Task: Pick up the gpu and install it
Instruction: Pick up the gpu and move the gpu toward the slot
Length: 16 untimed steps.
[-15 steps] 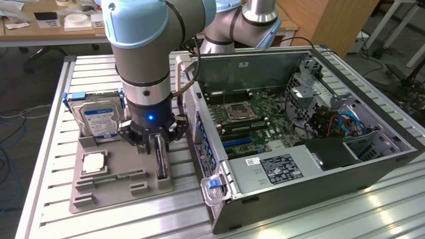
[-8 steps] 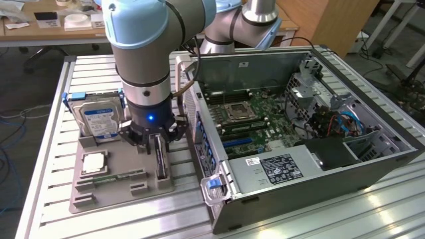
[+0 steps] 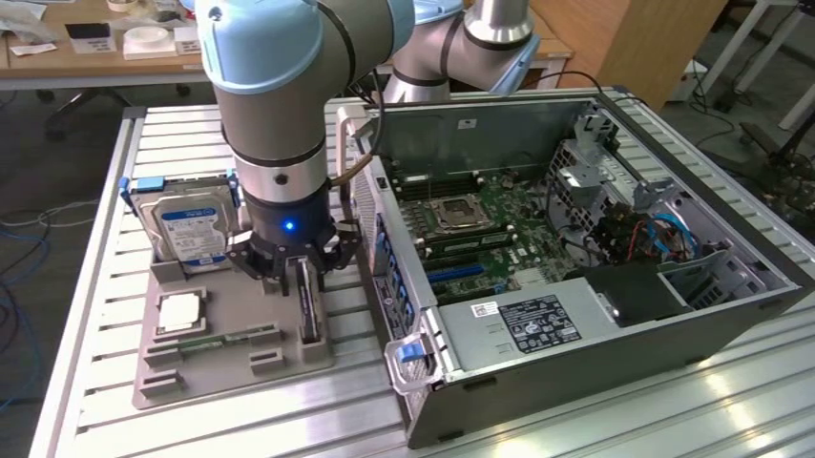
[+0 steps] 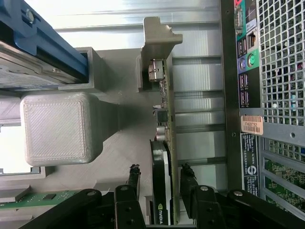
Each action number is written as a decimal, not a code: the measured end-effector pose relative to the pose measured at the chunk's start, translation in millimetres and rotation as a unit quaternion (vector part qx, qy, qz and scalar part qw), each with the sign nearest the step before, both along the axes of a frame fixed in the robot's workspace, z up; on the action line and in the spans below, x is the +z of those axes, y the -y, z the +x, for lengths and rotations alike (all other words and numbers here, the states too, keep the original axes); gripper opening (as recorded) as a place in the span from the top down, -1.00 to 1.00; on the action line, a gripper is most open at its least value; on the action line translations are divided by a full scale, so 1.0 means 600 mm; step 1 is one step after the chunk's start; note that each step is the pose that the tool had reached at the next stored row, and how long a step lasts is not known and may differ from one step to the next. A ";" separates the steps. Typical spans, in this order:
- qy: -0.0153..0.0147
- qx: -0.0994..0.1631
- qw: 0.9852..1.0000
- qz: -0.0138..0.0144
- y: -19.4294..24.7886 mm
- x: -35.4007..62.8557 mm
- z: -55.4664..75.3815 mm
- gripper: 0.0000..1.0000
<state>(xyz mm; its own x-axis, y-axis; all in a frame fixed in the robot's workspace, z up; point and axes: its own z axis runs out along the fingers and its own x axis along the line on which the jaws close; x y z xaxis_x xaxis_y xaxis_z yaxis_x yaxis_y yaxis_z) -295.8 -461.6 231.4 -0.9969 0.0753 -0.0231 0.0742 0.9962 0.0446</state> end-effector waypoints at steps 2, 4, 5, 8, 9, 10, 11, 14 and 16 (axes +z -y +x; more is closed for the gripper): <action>0.000 0.000 1.000 0.000 0.0000 0.000 0.000 0.05; 0.000 0.000 1.000 0.000 0.0000 0.000 0.000 0.08; 0.000 0.000 1.000 0.000 0.0000 0.000 0.000 0.22; 0.000 0.000 1.000 0.000 0.0000 0.000 0.000 0.22; 0.000 0.000 1.000 0.000 0.0000 0.000 0.000 0.22; 0.000 0.000 1.000 0.000 0.0000 0.000 0.000 0.22; 0.000 0.000 1.000 0.000 0.0000 0.000 0.000 0.22; 0.000 0.000 1.000 0.000 0.0000 0.000 0.001 0.22; 0.000 0.000 1.000 0.000 0.0000 0.000 0.001 0.22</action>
<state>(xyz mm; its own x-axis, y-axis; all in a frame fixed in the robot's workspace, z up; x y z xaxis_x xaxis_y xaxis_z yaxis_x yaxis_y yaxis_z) -295.1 -461.6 231.5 -0.9969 0.0753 -0.0230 0.0742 0.9962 0.0445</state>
